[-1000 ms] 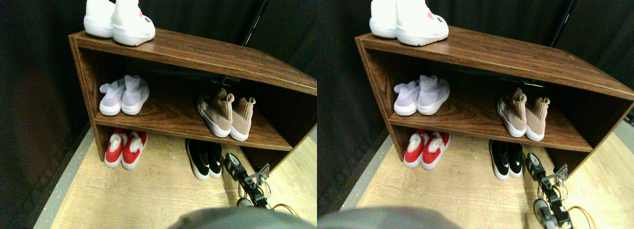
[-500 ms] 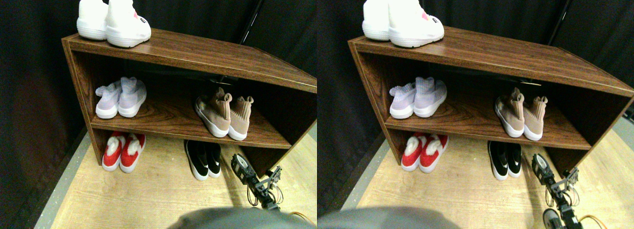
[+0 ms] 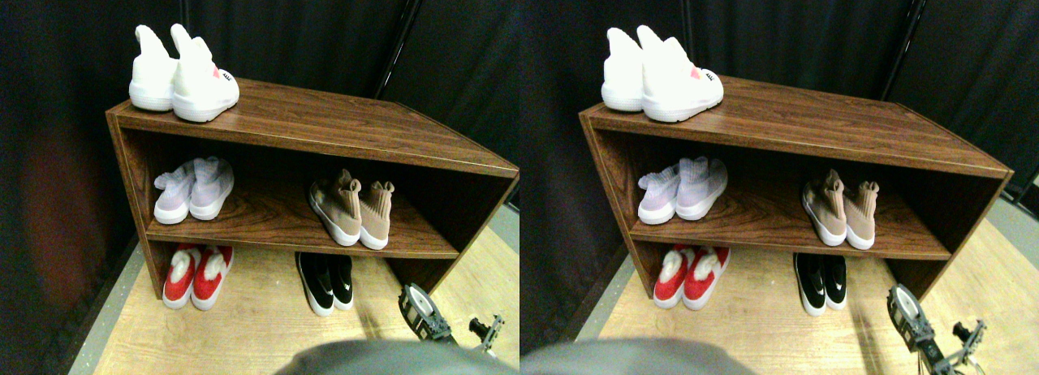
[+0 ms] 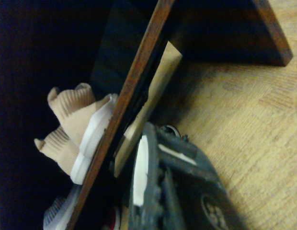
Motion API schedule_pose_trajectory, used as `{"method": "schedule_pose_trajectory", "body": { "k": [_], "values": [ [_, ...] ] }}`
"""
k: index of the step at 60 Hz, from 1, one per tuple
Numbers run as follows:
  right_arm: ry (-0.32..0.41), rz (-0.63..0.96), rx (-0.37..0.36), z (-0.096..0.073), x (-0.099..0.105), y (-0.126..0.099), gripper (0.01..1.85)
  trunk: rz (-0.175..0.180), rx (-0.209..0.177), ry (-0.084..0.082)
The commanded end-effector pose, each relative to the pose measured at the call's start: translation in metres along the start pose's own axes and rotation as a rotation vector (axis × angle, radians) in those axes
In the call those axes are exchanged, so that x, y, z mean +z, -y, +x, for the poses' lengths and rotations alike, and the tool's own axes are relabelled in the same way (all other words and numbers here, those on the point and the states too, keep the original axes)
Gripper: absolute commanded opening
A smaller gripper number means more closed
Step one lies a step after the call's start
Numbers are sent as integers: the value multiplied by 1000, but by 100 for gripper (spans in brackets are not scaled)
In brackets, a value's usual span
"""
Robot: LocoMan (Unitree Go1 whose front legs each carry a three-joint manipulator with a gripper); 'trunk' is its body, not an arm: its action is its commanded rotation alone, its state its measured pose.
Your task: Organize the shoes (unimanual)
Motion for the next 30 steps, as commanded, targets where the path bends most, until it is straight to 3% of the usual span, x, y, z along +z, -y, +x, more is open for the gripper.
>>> {"method": "schedule_pose_trajectory", "body": {
  "k": [1,20,30],
  "values": [
    [-4,-86,67,-13,-4,-17,6,-4,-6,30],
    [13,-127,149,-34,-17,-44,6,-8,-13,62],
    [14,-123,152,-40,-29,-59,6,-18,-8,78]
  ]
}}
